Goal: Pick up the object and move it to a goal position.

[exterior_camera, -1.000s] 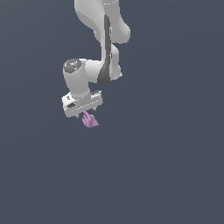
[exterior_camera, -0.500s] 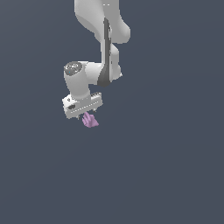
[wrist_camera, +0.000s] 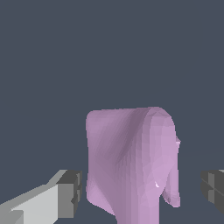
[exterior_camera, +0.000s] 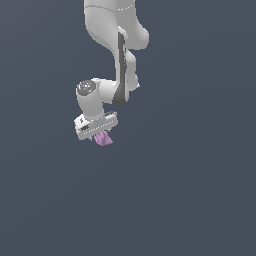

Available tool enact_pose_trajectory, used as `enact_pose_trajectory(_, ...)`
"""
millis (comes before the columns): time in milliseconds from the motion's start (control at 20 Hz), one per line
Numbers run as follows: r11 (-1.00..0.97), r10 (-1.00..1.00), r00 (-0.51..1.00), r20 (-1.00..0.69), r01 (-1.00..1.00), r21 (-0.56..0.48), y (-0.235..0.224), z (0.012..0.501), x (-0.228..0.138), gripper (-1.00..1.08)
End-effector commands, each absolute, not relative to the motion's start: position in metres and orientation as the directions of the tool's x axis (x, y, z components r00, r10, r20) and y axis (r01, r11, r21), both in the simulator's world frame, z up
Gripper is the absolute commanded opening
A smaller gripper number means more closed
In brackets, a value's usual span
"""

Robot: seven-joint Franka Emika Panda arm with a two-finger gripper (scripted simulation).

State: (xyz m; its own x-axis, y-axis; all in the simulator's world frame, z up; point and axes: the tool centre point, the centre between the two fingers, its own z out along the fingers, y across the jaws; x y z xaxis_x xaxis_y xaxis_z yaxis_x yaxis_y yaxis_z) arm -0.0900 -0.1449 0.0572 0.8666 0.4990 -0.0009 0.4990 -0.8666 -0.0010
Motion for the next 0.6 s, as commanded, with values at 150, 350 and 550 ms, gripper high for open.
enact_pose_trajectory(150,-0.866,0.499,0.866,0.000,0.499,0.000,-0.1451,0.0549,-0.0894,-1.00)
enact_pose_trajectory(350,-0.866,0.499,0.866,0.000,0.499,0.000,-0.1451,0.0549,-0.0894,-1.00)
enact_pose_trajectory(550,-0.865,0.502,0.865,0.002,0.502,0.000,-0.1426,0.0562,-0.0887,-1.00)
